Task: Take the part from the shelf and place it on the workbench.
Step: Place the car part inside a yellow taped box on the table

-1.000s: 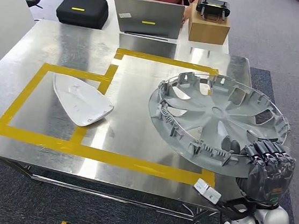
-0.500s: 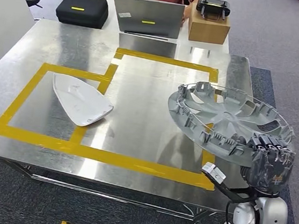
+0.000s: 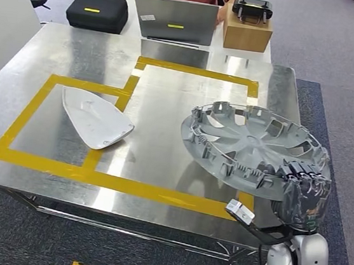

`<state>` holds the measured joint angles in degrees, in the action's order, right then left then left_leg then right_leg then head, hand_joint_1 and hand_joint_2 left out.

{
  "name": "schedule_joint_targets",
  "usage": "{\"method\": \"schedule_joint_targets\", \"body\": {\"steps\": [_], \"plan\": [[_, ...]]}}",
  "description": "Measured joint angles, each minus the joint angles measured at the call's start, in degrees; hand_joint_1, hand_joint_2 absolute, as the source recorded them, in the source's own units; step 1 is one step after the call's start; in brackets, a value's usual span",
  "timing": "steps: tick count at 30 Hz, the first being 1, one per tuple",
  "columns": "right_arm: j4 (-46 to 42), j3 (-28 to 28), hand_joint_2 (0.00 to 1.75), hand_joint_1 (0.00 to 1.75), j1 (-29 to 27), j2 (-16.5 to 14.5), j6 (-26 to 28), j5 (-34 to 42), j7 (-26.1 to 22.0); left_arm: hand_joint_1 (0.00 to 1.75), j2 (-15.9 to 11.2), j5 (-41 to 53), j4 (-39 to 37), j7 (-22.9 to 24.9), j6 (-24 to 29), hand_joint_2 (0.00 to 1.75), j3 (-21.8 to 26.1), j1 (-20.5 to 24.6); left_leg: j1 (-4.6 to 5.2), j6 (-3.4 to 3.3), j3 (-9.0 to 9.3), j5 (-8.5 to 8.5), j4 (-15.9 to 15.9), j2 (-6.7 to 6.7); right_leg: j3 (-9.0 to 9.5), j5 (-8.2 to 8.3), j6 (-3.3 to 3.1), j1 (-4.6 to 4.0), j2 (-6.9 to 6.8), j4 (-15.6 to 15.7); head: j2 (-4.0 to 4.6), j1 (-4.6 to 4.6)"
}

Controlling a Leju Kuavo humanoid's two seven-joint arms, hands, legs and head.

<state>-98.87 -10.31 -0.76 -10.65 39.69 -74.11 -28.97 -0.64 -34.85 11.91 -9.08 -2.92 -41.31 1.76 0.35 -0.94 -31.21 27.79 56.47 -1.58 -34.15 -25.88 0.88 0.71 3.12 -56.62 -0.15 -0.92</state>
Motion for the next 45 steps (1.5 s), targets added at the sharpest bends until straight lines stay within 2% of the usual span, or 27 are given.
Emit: {"method": "schedule_joint_targets", "body": {"steps": [6, 18, 26, 30, 45], "plan": [[1.08, 5.4, 1.75, 1.75, -1.47, 1.93, 0.0, 0.02, 0.96, 0.0, -0.05, 0.63, 0.0, 0.14, 0.26, 0.0, -0.01, 0.13, 0.0, 0.01, 0.0, -0.01, 0.0, 0.0, 0.0, 0.0, 0.0, 0.0, -0.01, 0.0, 0.0, 0.01], [3.69, 9.79, 1.75, 1.75, -2.15, 5.56, 0.0, -0.2, 2.87, 0.0, -0.35, 1.45, 0.0, 0.99, 0.89, 0.0, -0.14, 0.23, 0.01, 0.01, -0.01, -0.02, 0.0, 0.0, 0.0, 0.04, 0.02, 0.01, -0.01, 0.0, 0.0, 0.0], [8.13, 11.9, 1.75, 1.75, -0.75, 9.23, 0.0, 0.12, 8.17, 0.0, -0.61, 1.95, 0.0, 1.89, 0.71, 0.0, -0.23, 0.45, 0.01, 0.0, -0.01, -0.03, 0.0, 0.0, 0.01, 0.06, 0.03, 0.01, 0.0, 0.0, 0.0, 0.01], [12.09, 13.48, 0.0, 0.0, 1.39, 11.37, 0.0, -0.35, 11.58, 0.0, -0.87, 2.33, 0.0, 2.51, 0.73, 0.0, -0.28, 0.73, 0.02, -0.02, -0.01, -0.08, 0.01, 0.0, 0.01, 0.12, 0.08, 0.02, 0.0, 0.0, 0.0, -0.01], [19.5, 18.5, 0.0, 0.0, 7.45, 14.38, 0.02, -1.46, 17.04, 0.0, -1.19, 2.92, 0.0, 3.09, 1.81, 0.0, -0.34, 1.25, 0.01, 0.0, -0.01, -0.23, 0.01, 0.0, 0.0, 0.25, 0.02, 0.01, 0.0, 0.0, 0.0, 0.0]]}}
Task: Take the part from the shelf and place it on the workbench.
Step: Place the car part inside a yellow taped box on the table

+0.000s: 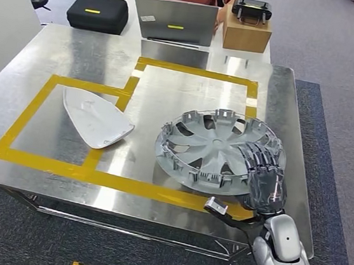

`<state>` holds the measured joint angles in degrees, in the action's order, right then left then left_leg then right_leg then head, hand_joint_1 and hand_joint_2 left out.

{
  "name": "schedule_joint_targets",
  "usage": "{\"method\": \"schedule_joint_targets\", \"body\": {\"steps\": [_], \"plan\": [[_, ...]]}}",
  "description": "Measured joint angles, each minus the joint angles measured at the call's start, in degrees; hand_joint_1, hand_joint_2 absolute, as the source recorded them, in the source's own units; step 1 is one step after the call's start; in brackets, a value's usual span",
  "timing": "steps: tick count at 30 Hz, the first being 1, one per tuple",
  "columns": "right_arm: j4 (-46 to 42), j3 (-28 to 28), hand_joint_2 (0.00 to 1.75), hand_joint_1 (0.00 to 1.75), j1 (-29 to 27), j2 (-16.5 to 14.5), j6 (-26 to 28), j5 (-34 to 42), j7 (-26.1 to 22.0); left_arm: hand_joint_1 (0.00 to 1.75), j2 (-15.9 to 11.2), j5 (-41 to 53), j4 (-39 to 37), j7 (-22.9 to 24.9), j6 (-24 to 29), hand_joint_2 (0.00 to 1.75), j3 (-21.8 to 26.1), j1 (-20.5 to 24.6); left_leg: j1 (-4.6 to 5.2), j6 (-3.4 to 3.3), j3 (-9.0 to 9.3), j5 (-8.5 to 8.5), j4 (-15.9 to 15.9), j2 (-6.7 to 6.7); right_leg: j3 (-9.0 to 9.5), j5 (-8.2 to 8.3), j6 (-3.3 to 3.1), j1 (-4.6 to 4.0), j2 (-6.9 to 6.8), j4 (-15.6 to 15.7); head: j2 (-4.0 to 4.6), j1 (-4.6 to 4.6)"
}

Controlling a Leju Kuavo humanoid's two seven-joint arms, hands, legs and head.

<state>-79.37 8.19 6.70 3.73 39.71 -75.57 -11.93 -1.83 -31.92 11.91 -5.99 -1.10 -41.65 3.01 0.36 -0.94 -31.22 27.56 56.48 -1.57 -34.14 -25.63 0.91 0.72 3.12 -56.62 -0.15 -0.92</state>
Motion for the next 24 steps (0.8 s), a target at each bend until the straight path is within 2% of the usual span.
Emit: {"method": "schedule_joint_targets", "body": {"steps": [5, 10, 14, 19, 24], "plan": [[1.43, 1.8, 0.0, 0.0, 1.87, 0.66, 0.02, 1.43, 0.85, 0.0, -0.09, 0.17, 0.0, 0.15, -0.08, 0.0, -0.08, 0.08, 0.0, 0.02, -0.01, -0.04, 0.0, 0.0, 0.0, 0.05, 0.01, 0.0, 0.0, 0.0, 0.0, -0.01], [2.16, 5.57, 0.0, 0.0, 4.13, 1.94, -1.02, 7.88, 2.57, 0.0, -0.17, 0.84, 0.0, 0.22, -0.17, 0.0, -0.34, 0.17, 0.01, 0.05, -0.04, -0.07, 0.0, 0.01, -0.03, 0.11, 0.03, 0.01, 0.04, 0.0, 0.0, -0.01], [2.19, 9.99, 0.0, 0.0, 7.28, 3.55, -6.36, 14.14, 3.32, 0.0, -0.32, 1.43, 0.0, 0.3, -0.74, 0.0, -0.41, 0.38, 0.0, 0.06, -0.04, -0.1, 0.01, 0.02, -0.06, 0.16, 0.04, 0.01, 0.08, 0.0, 0.0, 0.0], [2.19, 13.97, 0.0, 0.0, 11.46, 5.2, -14.57, 20.53, 1.94, 0.0, -0.63, 1.93, 0.0, 0.32, -1.09, 0.0, -0.67, 0.47, 0.0, 0.06, -0.06, -0.17, 0.01, 0.02, -0.09, 0.22, 0.01, 0.01, 0.06, 0.0, 0.0, 0.0], [2.21, 16.15, 0.0, 0.0, 14.3, 6.21, -16.98, 22.16, 1.53, 0.0, -0.89, 2.1, 0.0, 0.32, -1.1, 0.0, -0.99, 0.51, 0.0, 0.05, -0.08, -0.18, 0.01, 0.02, -0.1, 0.23, 0.0, 0.01, 0.06, 0.0, 0.0, 0.0]]}}
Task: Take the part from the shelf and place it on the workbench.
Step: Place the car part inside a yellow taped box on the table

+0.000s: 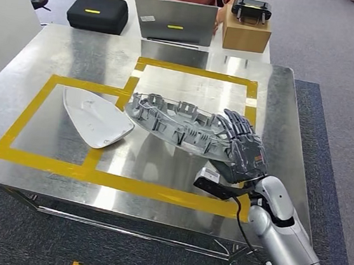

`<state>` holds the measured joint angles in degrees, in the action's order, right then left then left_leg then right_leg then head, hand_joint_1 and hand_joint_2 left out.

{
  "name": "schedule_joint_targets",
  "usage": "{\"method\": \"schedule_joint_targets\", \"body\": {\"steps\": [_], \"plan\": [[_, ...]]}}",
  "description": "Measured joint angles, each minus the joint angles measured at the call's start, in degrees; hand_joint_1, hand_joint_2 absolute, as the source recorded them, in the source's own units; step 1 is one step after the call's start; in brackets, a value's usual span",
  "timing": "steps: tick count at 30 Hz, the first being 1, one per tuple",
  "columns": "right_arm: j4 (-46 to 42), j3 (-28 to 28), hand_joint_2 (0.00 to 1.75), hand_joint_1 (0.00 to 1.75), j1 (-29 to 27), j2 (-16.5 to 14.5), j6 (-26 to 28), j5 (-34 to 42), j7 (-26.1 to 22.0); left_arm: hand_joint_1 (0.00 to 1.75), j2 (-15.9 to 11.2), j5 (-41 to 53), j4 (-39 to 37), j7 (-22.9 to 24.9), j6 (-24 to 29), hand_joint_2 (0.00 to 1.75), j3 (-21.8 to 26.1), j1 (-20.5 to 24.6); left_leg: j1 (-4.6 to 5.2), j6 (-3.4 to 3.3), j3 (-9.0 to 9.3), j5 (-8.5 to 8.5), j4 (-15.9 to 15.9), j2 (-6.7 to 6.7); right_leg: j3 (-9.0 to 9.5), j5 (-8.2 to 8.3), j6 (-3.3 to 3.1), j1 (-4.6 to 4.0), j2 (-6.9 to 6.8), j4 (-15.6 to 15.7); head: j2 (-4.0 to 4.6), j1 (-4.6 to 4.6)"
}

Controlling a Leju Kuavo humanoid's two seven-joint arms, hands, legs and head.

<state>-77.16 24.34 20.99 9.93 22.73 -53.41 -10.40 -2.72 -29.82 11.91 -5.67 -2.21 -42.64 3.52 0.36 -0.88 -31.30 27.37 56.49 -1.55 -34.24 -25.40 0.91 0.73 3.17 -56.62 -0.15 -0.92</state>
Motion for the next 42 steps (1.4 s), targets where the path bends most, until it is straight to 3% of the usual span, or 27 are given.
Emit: {"method": "schedule_joint_targets", "body": {"steps": [5, 9, 16, 20, 23, 34, 42], "plan": [[0.04, 1.04, 0.0, 0.0, 1.16, 0.43, -1.01, 0.56, 0.01, 0.0, -0.13, 0.03, 0.0, 0.01, -0.01, 0.0, -0.27, 0.0, 0.0, -0.01, -0.02, 0.0, 0.0, 0.0, 0.0, 0.0, 0.0, 0.0, 0.0, 0.0, 0.0, 0.0], [0.46, 2.4, 0.0, 0.0, 3.4, 0.94, -6.71, 2.53, 0.31, 0.0, -0.22, 0.08, 0.0, 0.0, -0.05, 0.0, -0.3, 0.03, 0.01, -0.03, -0.04, -0.02, 0.0, 0.01, -0.03, 0.03, 0.02, 0.01, 0.02, 0.0, 0.0, -0.01], [2.55, 7.11, 0.0, 0.0, 11.51, 3.04, -23.87, 5.86, 2.94, 0.0, -0.56, -0.4, 0.0, -0.14, -0.66, 0.0, -0.24, -0.1, 0.01, -0.01, -0.13, -0.17, 0.01, 0.02, -0.11, 0.19, 0.06, 0.04, 0.05, 0.0, 0.0, -0.01], [6.35, 15.52, 0.0, 0.0, 23.05, 6.04, -40.49, 10.68, 3.5, 0.0, -1.12, -1.51, -0.02, -1.01, -0.92, 0.0, 0.23, -0.24, 0.03, 0.02, -0.42, -0.45, 0.02, 0.06, -0.43, 0.48, 0.12, 0.08, 0.08, 0.0, 0.0, 0.01], [8.92, 21.9, 0.0, 0.0, 31.5, 8.03, -45.87, 14.53, 3.56, 0.0, -1.55, -2.06, -0.07, -1.77, -1.01, 0.0, 0.91, -0.57, 0.04, -0.02, -0.57, -0.59, 0.04, 0.01, -0.56, 0.59, 0.17, 0.09, -0.03, 0.0, 0.0, 0.0], [10.93, 39.7, 0.0, 0.0, 48.09, 12.45, -52.09, 27.95, 6.02, 0.0, -1.79, -3.27, -0.48, -2.84, -1.07, 0.0, 2.68, -1.59, 0.06, -0.01, -0.72, -0.7, 0.09, -0.01, -0.68, 0.7, 0.15, 0.11, -0.06, 0.0, 0.0, 0.0], [8.25, 44.63, 0.0, 0.0, 48.58, 15.32, -40.44, 23.87, 8.64, 0.0, -1.75, -3.32, -0.63, -3.63, -1.47, 0.0, 3.03, -1.86, 0.06, -0.01, -0.72, -0.69, 0.11, 0.0, -0.68, 0.7, 0.15, 0.11, -0.03, 0.01, 0.0, 0.0]]}}
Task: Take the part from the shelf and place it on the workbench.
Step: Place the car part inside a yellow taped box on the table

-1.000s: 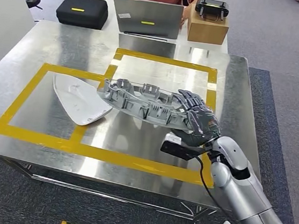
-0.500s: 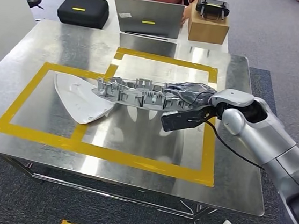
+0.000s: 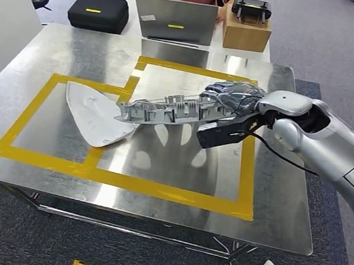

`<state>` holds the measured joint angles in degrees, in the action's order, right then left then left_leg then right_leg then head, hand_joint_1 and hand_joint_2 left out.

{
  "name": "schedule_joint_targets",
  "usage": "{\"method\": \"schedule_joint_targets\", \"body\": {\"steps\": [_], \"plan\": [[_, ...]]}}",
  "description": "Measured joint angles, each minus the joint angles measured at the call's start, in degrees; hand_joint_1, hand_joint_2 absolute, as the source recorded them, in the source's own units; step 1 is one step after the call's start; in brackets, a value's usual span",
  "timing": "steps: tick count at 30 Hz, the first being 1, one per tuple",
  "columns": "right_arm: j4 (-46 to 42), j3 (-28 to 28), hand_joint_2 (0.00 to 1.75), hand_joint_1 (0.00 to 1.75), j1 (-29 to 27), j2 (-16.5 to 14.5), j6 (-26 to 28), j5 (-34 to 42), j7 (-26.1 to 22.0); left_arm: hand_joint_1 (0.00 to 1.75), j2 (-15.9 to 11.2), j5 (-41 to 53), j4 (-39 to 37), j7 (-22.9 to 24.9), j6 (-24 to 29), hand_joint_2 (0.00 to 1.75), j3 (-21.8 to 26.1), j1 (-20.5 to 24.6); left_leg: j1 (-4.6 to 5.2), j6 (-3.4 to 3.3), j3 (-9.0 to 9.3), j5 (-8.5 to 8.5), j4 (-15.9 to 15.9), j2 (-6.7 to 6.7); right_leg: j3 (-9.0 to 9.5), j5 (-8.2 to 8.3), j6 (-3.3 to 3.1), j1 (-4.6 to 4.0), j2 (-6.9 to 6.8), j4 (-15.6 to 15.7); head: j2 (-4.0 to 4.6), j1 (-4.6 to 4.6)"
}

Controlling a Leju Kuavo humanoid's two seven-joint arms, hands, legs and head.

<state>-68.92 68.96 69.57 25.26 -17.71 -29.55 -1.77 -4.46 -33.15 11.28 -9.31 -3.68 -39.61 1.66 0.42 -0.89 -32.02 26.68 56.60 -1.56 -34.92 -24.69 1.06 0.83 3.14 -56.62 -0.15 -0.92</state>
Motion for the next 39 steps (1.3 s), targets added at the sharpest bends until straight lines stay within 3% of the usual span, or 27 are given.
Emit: {"method": "schedule_joint_targets", "body": {"steps": [3, 6, 12, 17, 21, 25, 31, 39], "plan": [[-1.74, 0.45, 0.0, 0.0, -1.63, 0.63, 2.7, -4.35, 1.53, 0.0, 0.03, -0.15, -0.03, -0.09, -0.38, 0.0, 0.05, -0.08, 0.0, 0.0, 0.0, 0.0, 0.0, 0.0, 0.0, 0.0, 0.0, 0.0, 0.0, 0.0, 0.0, 0.0], [-4.33, 0.64, 0.0, 0.0, -3.19, 1.29, 1.35, -6.06, 2.38, 0.0, 0.07, -0.2, -0.04, -0.02, -0.52, 0.0, 0.07, -0.07, 0.0, 0.0, -0.01, 0.0, 0.0, 0.01, -0.03, 0.01, 0.0, 0.0, 0.02, 0.0, 0.0, 0.0], [-7.18, 1.06, 0.0, 0.0, -3.44, 2.61, -2.54, -2.49, 0.62, 0.0, 0.01, 0.08, -0.04, 0.04, -0.73, 0.0, 0.07, -0.07, 0.0, 0.0, -0.02, -0.01, 0.01, 0.02, -0.05, 0.02, 0.0, 0.0, 0.01, 0.0, 0.01, 0.01], [-7.61, 1.06, 0.0, 0.0, -3.44, 3.01, -2.68, -1.76, 0.22, 0.0, -0.01, 0.09, -0.04, 0.04, -0.86, 0.0, 0.07, -0.08, 0.0, 0.0, -0.03, -0.01, 0.01, 0.01, -0.05, 0.02, 0.0, -0.01, 0.0, 0.0, 0.0, 0.0], [-9.99, -0.35, 0.0, 0.0, -5.49, 5.4, 1.01, 4.28, -3.22, 0.0, -0.07, 0.26, -0.04, -0.03, -1.46, 0.0, 0.06, -0.12, 0.01, 0.0, -0.07, -0.01, 0.02, 0.0, -0.06, 0.02, 0.0, 0.0, -0.01, 0.0, 0.0, -0.01], [-11.14, -1.64, 0.0, 0.0, -6.13, 7.17, -0.71, 5.83, -3.79, 0.0, -0.2, 0.22, -0.05, -0.16, -1.5, 0.0, 0.05, -0.14, 0.02, -0.01, -0.11, -0.01, 0.03, 0.0, -0.08, 0.02, 0.01, 0.02, -0.02, 0.0, 0.0, 0.0], [-12.3, -1.12, 0.0, 0.0, -4.03, 9.23, -5.29, 4.43, -0.87, 0.0, -0.4, -0.15, -0.11, -0.77, -1.42, 0.0, 0.12, -0.32, 0.04, -0.03, -0.14, -0.03, 0.03, 0.01, -0.13, 0.06, 0.06, 0.05, -0.01, 0.01, 0.01, 0.01], [-16.77, 2.4, 0.0, 0.0, -1.15, 13.15, -7.08, -8.81, 10.32, 0.0, -0.21, -1.45, -0.24, -0.89, -0.47, 0.0, 1.06, -0.76, 0.05, -0.05, -0.17, -0.05, 0.03, 0.0, -0.14, 0.06, 0.07, 0.05, -0.02, 0.01, 0.0, 0.0]]}}
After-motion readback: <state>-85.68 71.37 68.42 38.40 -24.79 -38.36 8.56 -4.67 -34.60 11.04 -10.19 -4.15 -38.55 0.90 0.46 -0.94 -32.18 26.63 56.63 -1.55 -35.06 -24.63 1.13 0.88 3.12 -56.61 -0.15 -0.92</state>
